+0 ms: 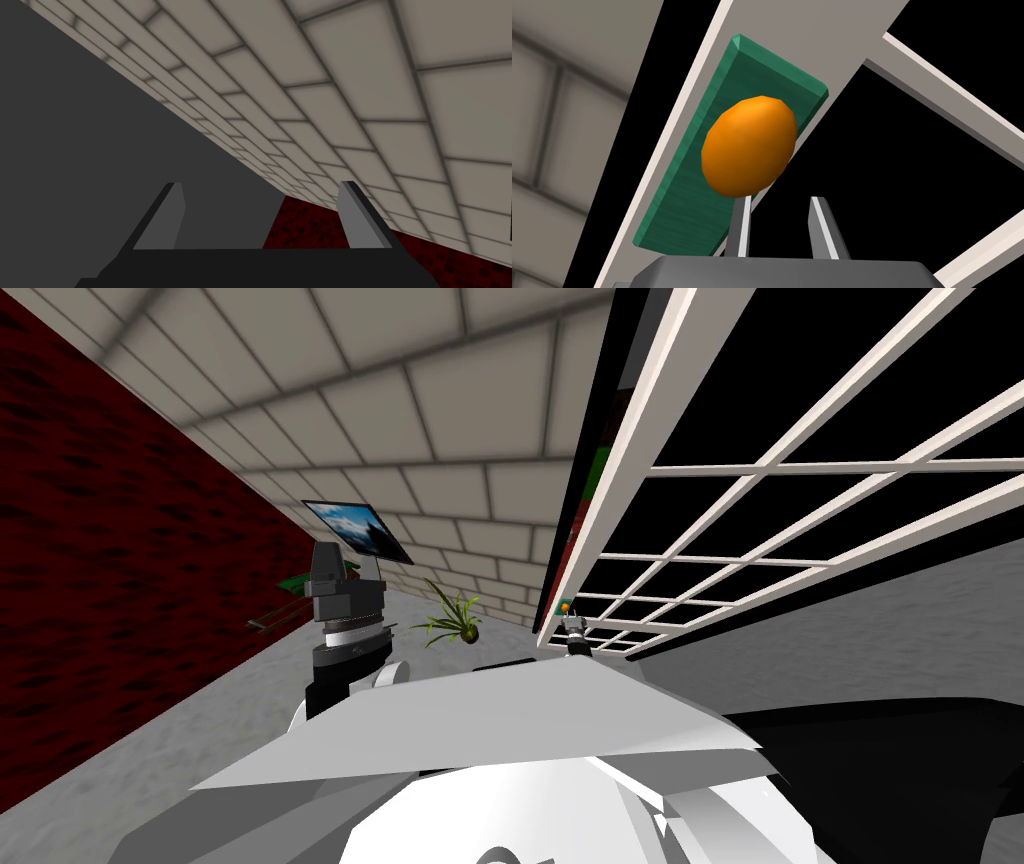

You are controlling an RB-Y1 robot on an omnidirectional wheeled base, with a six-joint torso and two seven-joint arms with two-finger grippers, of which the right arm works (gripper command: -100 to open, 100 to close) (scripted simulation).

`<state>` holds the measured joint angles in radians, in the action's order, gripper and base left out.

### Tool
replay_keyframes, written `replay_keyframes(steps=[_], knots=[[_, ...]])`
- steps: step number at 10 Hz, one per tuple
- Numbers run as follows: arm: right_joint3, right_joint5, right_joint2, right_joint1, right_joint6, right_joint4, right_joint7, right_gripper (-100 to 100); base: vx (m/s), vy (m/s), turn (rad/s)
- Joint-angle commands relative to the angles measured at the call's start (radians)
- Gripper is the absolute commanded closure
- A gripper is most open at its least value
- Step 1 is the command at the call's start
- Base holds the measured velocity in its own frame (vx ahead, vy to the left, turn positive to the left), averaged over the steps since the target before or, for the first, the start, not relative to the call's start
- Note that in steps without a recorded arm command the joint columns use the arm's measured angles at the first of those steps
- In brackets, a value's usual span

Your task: Pull the door open

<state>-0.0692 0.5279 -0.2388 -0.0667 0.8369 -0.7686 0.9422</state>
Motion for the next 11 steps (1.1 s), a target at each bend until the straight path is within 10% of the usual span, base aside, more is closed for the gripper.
replay_keyframes(steps=[1, 11], knots=[[-0.025, -0.012, 0.016, 0.047, 0.036, 0.049, 0.025, -100, -0.012, -0.009, 0.000], [-0.026, 0.030, 0.031, 0.050, 0.030, 0.035, 0.145, -100, -0.024, 0.002, 0.008]])
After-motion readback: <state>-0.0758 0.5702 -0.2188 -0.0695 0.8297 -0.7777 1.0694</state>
